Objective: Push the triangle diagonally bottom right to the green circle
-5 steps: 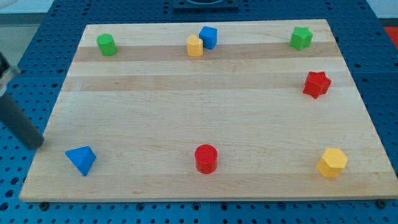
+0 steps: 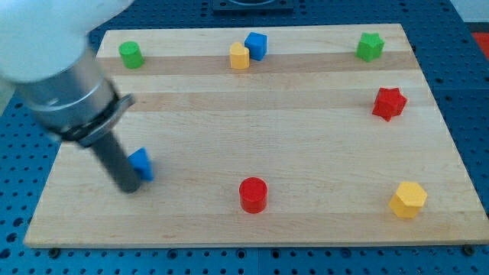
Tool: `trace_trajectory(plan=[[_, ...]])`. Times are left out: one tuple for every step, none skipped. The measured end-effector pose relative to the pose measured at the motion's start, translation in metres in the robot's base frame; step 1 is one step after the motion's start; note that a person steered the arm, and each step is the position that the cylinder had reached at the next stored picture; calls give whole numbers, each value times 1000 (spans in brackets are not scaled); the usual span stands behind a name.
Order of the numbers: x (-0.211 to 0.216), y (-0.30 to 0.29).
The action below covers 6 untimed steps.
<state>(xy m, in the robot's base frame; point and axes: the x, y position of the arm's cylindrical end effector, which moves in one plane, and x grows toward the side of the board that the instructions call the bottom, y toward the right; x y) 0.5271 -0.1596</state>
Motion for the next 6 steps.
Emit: trace_trajectory(plan=[[-57,34],[-115,64],[-163,87],[-150,87],[-77,80],[-39,36]])
